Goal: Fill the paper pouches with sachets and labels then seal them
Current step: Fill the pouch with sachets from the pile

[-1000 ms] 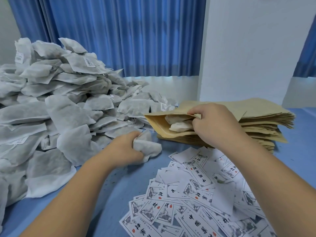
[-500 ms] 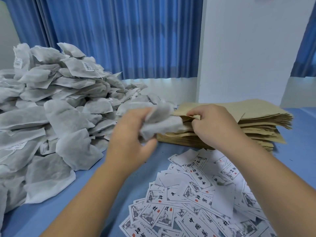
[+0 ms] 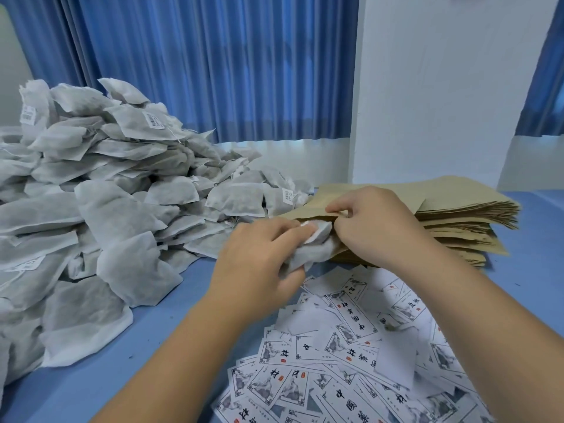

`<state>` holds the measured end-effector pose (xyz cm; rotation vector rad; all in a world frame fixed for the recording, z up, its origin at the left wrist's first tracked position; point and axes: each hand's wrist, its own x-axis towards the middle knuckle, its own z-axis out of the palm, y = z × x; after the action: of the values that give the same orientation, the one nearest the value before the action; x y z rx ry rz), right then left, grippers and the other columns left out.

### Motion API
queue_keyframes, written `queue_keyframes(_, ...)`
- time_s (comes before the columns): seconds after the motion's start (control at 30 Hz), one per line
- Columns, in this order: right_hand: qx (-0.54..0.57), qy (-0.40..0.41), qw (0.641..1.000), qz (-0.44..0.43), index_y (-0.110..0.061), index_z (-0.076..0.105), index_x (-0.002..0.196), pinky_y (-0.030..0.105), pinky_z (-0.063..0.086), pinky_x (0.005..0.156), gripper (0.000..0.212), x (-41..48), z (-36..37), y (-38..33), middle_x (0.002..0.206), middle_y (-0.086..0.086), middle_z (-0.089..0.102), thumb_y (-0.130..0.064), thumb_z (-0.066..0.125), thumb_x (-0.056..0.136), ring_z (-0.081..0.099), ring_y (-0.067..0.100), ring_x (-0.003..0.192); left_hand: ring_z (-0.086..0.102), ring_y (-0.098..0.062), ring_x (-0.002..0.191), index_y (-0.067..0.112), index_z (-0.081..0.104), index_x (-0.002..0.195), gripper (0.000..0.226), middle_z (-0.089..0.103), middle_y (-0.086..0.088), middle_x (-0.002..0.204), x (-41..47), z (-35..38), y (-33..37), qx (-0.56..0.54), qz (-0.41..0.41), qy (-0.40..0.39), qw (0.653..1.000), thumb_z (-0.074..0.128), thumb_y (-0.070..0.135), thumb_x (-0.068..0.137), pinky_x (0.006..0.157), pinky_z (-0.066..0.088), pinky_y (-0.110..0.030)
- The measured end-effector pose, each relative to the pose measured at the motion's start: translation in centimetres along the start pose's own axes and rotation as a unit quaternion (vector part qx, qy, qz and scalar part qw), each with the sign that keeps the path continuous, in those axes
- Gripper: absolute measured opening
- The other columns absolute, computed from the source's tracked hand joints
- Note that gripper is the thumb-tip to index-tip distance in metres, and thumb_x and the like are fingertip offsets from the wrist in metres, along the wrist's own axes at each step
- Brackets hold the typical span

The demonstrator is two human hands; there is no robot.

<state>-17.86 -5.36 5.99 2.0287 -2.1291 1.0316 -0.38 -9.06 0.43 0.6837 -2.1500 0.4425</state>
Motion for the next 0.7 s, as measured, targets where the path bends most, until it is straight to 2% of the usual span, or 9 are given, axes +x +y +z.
queue_keyframes(0.1,0.024,-0.025,0.999,-0.027,-0.015,0.071,0.088,0.035,0.052,0.065,0.028,-0.2,0.2,-0.6,0.076,0.008,0.066,-0.009,0.048,0.073,0.06,0.025,0.072,0.06,-0.031,0.091,0.023,0.072,0.111,0.043,0.067,-0.002,0.106,0.3,0.3,0.3,0.076,-0.038,0.004,0.996,0.078,0.025,0.069,0.074,0.043,-0.041)
queue_keyframes(0.2,0.066,-0.011,0.997,-0.044,-0.014,0.071,0.09,0.029,0.039,0.052,0.027,-0.4,0.2,-1.0,0.065,0.009,0.06,-0.008,0.049,0.076,0.045,0.018,0.056,0.055,-0.032,0.076,0.024,0.073,0.106,0.043,0.066,-0.004,0.096,0.8,0.5,1.0,0.114,-0.072,0.023,0.991,0.083,0.02,0.065,0.062,0.043,-0.038)
queue_keyframes(0.3,0.056,-0.005,0.996,-0.063,-0.008,0.069,0.087,0.03,0.035,0.051,0.023,-0.4,0.2,-0.9,0.063,0.011,0.056,-0.006,0.049,0.075,0.04,0.017,0.055,0.052,-0.028,0.078,0.023,0.07,0.092,0.024,0.06,-0.001,0.09,1.2,0.7,2.2,0.134,-0.128,-0.038,0.982,0.081,0.024,0.071,0.049,0.035,-0.03)
queue_keyframes(0.4,0.038,-0.026,0.996,-0.076,-0.007,0.067,0.082,0.033,0.04,0.054,0.02,-0.5,0.5,-1.2,0.064,0.01,0.056,-0.007,0.049,0.074,0.046,0.023,0.061,0.044,-0.021,0.091,0.022,0.062,0.097,0.016,0.052,0.002,0.097,1.2,1.4,2.4,0.138,-0.176,-0.09,0.97,0.07,0.026,0.084,0.054,0.031,-0.031)
queue_keyframes(0.5,0.037,-0.008,0.997,-0.067,-0.007,0.069,0.089,0.035,0.048,0.067,0.022,-0.4,0.6,-1.0,0.071,0.01,0.062,-0.009,0.05,0.076,0.055,0.026,0.072,0.045,-0.021,0.095,0.016,0.063,0.107,0.021,0.056,0.0,0.103,1.0,1.2,1.3,0.035,-0.139,-0.085,0.986,0.064,0.022,0.087,0.071,0.043,-0.032)
queue_keyframes(0.57,0.036,0.018,0.998,-0.057,-0.005,0.069,0.091,0.038,0.051,0.074,0.021,-0.3,0.3,-0.7,0.078,0.012,0.065,-0.008,0.053,0.078,0.057,0.027,0.077,0.052,-0.016,0.101,0.012,0.066,0.116,0.033,0.06,0.001,0.112,0.8,0.4,0.5,-0.104,-0.128,-0.072,0.984,0.065,0.013,0.083,0.088,0.041,-0.019)
queue_keyframes(0.6,0.038,0.026,0.998,-0.052,-0.004,0.069,0.092,0.038,0.051,0.076,0.021,-0.3,0.1,-0.5,0.081,0.014,0.065,-0.007,0.053,0.079,0.057,0.028,0.079,0.053,-0.011,0.103,0.01,0.066,0.117,0.036,0.061,0.001,0.116,0.6,0.0,0.1,-0.155,-0.127,-0.058,0.978,0.065,0.007,0.081,0.091,0.039,-0.013)
queue_keyframes(0.63,0.044,0.029,0.997,-0.048,-0.003,0.07,0.092,0.037,0.05,0.076,0.021,-0.3,-0.1,-0.4,0.082,0.014,0.065,-0.006,0.053,0.079,0.057,0.027,0.079,0.053,-0.006,0.103,0.009,0.067,0.115,0.036,0.061,0.002,0.116,0.4,-0.2,-0.2,-0.176,-0.13,-0.042,0.975,0.065,0.002,0.08,0.092,0.04,-0.012)
queue_keyframes(0.7,0.058,0.021,0.997,-0.047,-0.006,0.07,0.091,0.033,0.047,0.071,0.022,-0.4,-0.3,-0.5,0.08,0.013,0.065,-0.005,0.053,0.078,0.055,0.02,0.074,0.053,-0.003,0.093,0.01,0.068,0.104,0.028,0.063,0.003,0.104,0.3,-0.4,-0.7,-0.161,-0.151,-0.008,0.975,0.065,-0.003,0.08,0.085,0.046,-0.018)
